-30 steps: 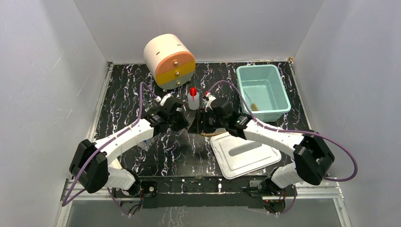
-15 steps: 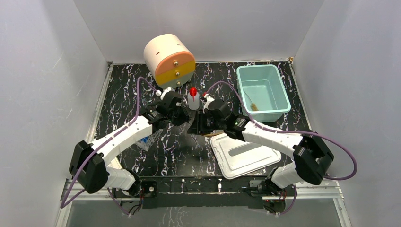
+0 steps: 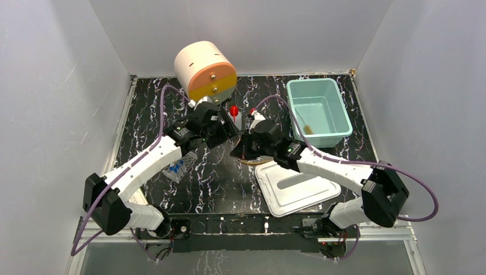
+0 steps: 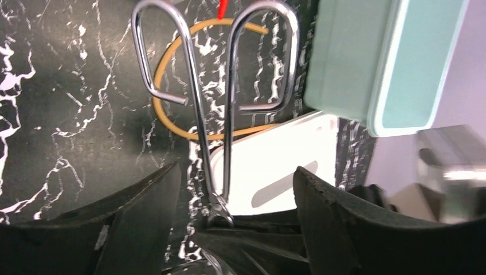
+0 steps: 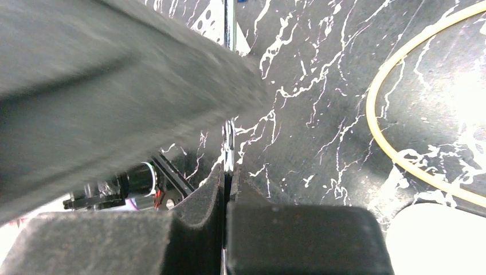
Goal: Organize the chemistry lab equipment
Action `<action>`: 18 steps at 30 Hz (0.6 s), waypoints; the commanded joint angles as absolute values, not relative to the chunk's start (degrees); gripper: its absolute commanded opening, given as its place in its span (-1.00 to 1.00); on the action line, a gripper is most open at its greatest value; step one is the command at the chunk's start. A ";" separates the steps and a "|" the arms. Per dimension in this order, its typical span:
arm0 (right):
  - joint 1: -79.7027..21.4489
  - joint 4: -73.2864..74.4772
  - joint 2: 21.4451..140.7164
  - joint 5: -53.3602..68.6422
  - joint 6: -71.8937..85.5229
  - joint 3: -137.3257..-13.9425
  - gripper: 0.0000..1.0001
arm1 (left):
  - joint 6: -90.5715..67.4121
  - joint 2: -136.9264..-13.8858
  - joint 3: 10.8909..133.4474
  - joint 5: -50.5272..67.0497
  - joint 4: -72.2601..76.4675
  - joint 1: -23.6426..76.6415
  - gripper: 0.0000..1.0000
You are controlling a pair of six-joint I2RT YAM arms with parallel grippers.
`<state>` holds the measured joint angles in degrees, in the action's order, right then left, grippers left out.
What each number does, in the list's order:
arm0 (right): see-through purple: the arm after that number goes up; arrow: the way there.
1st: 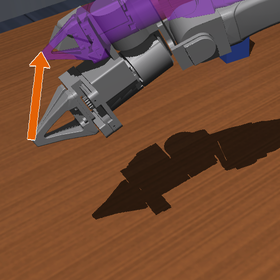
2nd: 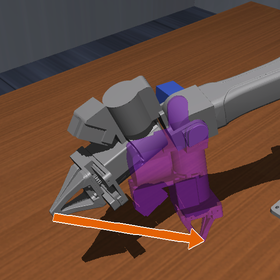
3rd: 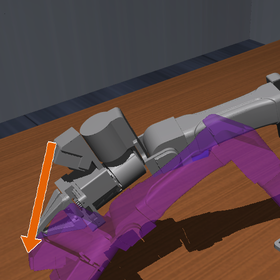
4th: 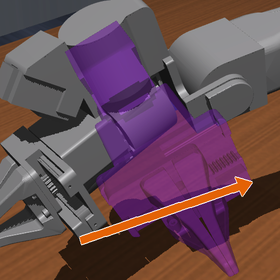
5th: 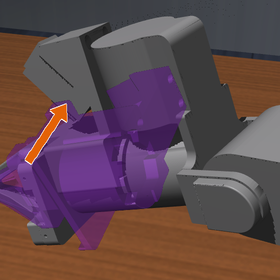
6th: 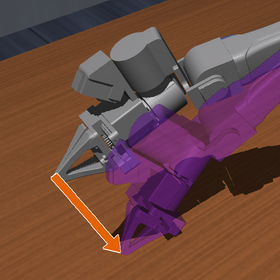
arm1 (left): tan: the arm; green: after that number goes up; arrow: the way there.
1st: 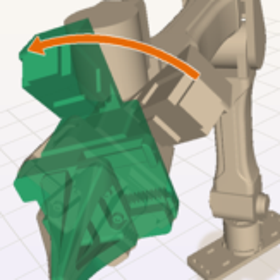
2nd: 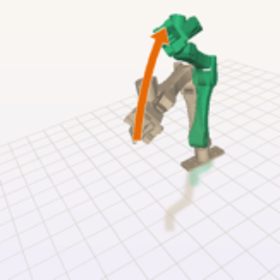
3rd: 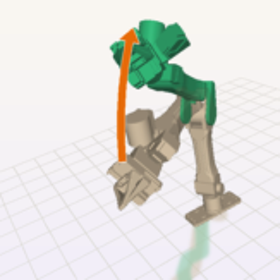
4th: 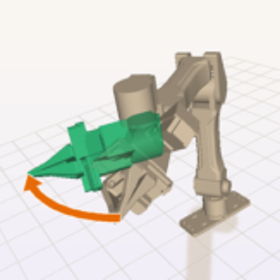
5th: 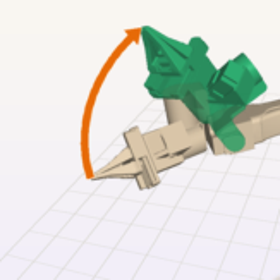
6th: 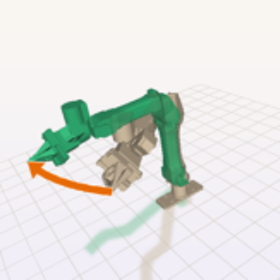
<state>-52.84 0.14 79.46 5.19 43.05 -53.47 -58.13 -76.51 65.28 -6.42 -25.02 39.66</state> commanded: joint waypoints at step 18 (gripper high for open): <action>-22.97 15.75 68.62 3.25 21.92 -67.99 -1.00 | -44.73 -56.29 67.00 -12.10 -31.89 37.05 0.71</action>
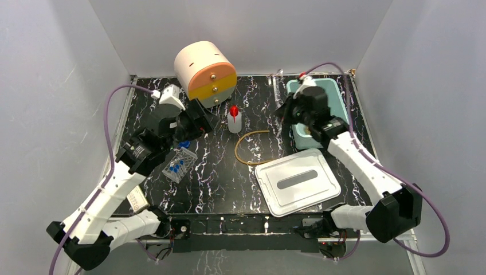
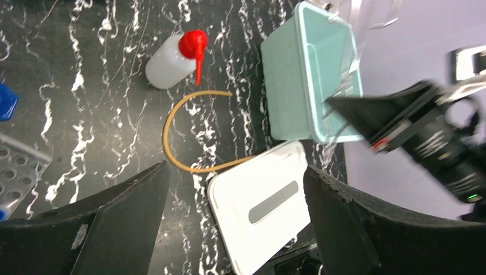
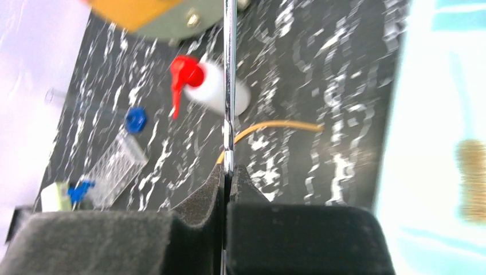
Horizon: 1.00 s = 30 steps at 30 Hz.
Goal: Organize the chemistry lab equipment
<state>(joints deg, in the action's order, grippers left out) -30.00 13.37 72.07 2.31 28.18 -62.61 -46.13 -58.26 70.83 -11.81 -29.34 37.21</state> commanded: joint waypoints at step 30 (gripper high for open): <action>-0.55 25.06 90.78 23.85 12.51 -74.59 -1.00 | -50.77 -55.80 58.98 -3.23 -31.13 37.07 0.71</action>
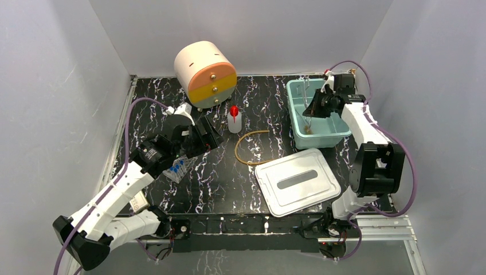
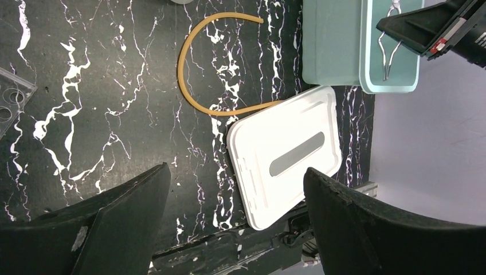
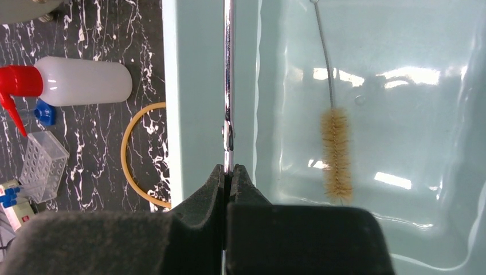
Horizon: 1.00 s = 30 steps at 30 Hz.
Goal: Organize the chemistry lab equipment
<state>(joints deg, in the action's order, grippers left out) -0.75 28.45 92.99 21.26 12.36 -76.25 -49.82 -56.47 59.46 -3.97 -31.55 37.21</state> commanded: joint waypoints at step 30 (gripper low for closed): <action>-4.26 22.37 98.44 12.15 13.28 -74.11 -0.01 | -49.58 -56.44 58.74 -3.50 -31.92 37.08 0.70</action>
